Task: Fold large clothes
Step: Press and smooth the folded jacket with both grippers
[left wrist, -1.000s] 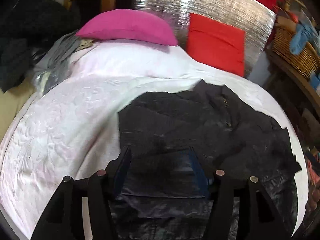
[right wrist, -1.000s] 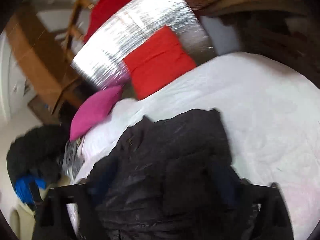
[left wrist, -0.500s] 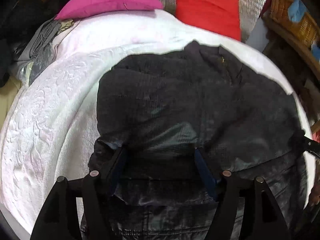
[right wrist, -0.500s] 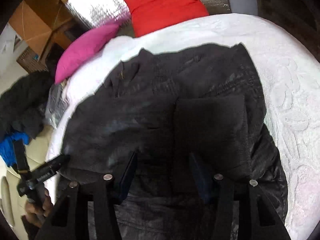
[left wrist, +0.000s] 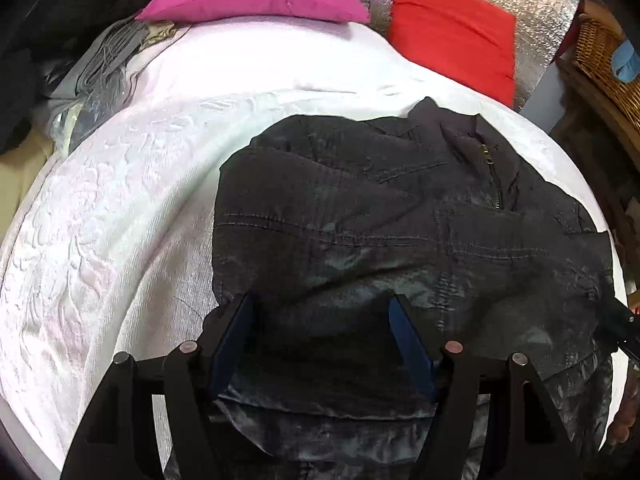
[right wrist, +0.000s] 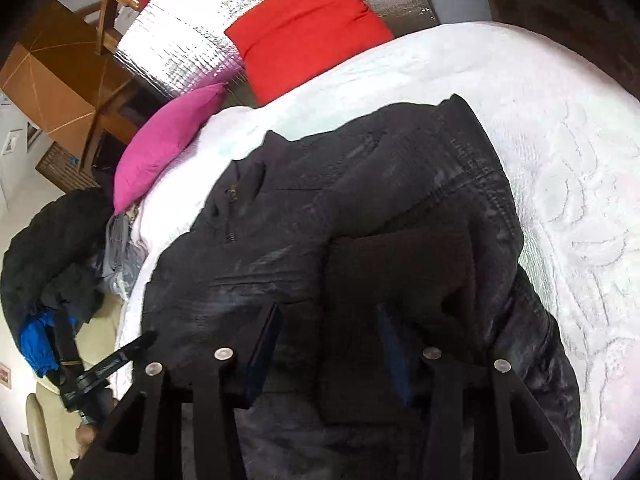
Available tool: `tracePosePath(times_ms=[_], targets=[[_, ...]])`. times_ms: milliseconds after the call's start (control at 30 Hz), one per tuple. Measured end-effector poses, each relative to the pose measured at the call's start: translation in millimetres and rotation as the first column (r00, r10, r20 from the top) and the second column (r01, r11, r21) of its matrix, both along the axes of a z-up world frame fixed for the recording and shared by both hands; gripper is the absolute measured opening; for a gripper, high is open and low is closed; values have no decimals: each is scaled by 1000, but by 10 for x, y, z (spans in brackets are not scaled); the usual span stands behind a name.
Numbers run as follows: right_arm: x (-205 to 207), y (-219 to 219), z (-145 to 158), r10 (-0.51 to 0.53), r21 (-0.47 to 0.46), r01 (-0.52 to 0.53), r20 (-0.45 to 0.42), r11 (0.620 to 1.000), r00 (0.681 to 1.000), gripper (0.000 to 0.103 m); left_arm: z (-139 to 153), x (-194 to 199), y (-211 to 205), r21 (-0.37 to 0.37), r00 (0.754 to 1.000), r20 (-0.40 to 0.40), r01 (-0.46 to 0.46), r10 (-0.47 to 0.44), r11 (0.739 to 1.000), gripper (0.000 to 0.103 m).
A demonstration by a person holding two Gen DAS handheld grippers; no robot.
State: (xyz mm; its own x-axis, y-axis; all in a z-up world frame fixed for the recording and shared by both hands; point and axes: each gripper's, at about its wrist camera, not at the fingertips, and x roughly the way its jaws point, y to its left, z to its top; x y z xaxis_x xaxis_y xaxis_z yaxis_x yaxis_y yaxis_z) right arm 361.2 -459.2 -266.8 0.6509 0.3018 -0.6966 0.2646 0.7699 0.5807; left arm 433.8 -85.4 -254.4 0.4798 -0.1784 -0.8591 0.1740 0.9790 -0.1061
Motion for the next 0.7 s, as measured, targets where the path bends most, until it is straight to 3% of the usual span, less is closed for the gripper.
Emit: tracePosePath(times_ms=[200, 300, 433, 500, 633, 700], targets=[[-132, 271, 219, 113, 21, -115, 79, 993, 990, 53, 157, -211, -79, -46, 998, 32, 63, -62, 997, 71], [-61, 541, 152, 193, -12, -192, 28, 981, 981, 53, 133, -365, -220, -4, 991, 41, 128, -128, 992, 71], [37, 782, -99, 266, -39, -271, -106, 962, 958, 53, -90, -399, -387, 103, 984, -12, 177, -177, 979, 72], [51, 812, -81, 281, -52, -288, -117, 956, 953, 53, -85, -390, -370, 99, 984, -18, 179, -178, 979, 72], [59, 620, 103, 251, 18, -250, -27, 968, 968, 53, 103, -360, -272, -6, 986, 13, 168, -168, 986, 71], [70, 419, 236, 159, 11, -159, 47, 987, 986, 54, 202, -325, -230, -33, 987, 50, 155, -153, 987, 71]])
